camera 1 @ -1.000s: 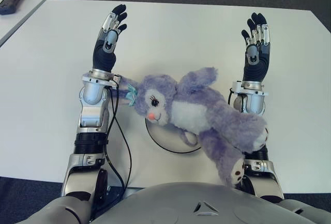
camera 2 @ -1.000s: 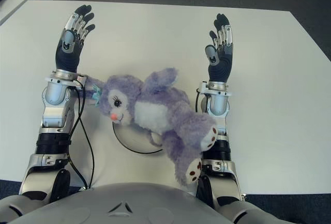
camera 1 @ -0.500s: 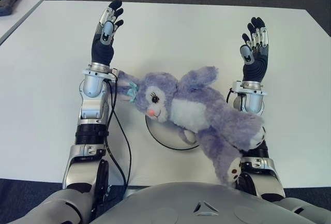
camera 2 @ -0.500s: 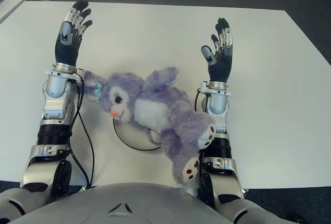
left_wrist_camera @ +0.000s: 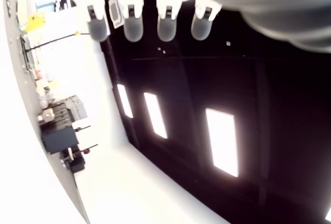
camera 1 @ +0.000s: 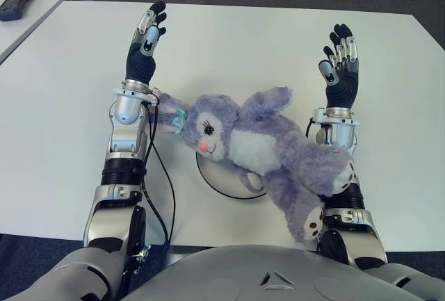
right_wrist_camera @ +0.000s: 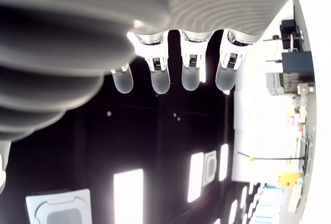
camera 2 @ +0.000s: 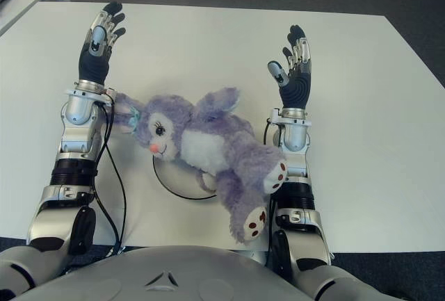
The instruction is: Put the doll into the plate.
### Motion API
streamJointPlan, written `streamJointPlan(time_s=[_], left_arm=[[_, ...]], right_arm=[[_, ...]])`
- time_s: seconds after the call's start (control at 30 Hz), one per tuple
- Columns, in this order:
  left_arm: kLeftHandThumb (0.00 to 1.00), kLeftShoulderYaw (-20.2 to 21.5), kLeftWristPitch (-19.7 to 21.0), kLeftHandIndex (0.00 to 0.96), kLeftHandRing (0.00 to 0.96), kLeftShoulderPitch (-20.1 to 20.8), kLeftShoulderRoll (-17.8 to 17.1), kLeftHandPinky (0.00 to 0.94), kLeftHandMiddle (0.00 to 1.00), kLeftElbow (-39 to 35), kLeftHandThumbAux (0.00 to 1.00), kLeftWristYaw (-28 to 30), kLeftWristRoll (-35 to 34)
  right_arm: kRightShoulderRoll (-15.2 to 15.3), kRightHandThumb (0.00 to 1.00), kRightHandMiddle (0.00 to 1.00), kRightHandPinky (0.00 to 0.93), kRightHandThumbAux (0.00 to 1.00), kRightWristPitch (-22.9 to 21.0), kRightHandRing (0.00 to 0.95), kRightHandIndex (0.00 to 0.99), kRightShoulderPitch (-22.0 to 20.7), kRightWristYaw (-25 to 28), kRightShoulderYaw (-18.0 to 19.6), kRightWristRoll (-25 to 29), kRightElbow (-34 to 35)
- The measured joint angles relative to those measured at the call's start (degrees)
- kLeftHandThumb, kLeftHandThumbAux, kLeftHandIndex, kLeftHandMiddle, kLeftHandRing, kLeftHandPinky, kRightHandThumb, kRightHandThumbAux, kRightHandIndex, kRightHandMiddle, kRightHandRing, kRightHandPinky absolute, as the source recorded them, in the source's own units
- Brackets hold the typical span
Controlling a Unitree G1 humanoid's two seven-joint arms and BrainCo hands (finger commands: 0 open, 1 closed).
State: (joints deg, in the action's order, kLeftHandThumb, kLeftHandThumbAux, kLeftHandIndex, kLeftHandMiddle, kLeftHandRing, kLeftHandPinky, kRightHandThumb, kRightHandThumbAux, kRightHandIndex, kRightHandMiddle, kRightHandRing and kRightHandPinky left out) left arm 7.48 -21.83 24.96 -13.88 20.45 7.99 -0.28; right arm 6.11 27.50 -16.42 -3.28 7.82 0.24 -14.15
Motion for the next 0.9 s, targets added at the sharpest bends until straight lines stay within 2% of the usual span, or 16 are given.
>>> streamJointPlan(time_s=[0.33, 0.67, 0.9], left_arm=[[0.000, -2.3, 1.8, 0.000, 0.000, 5.3, 0.0, 0.000, 0.000, 7.0, 0.223, 0.8, 1.0], [0.000, -4.2, 7.3, 0.000, 0.000, 9.5, 0.6, 0.000, 0.000, 12.3, 0.274, 5.7, -0.4], [0.000, -4.3, 8.3, 0.000, 0.000, 10.0, 2.5, 0.000, 0.007, 15.9, 0.297, 6.2, -1.2]], right_arm=[[1.5, 0.000, 0.000, 0.000, 0.454, 0.0, 0.000, 0.000, -0.7, 0.4, -0.5, -1.4, -3.4], [1.9, 0.000, 0.000, 0.000, 0.453, -0.1, 0.000, 0.000, -1.9, 2.3, -2.2, -1.8, -5.0], [1.8, 0.000, 0.000, 0.000, 0.479, -0.1, 0.000, 0.000, -2.1, 3.2, -2.5, -1.6, -6.0]])
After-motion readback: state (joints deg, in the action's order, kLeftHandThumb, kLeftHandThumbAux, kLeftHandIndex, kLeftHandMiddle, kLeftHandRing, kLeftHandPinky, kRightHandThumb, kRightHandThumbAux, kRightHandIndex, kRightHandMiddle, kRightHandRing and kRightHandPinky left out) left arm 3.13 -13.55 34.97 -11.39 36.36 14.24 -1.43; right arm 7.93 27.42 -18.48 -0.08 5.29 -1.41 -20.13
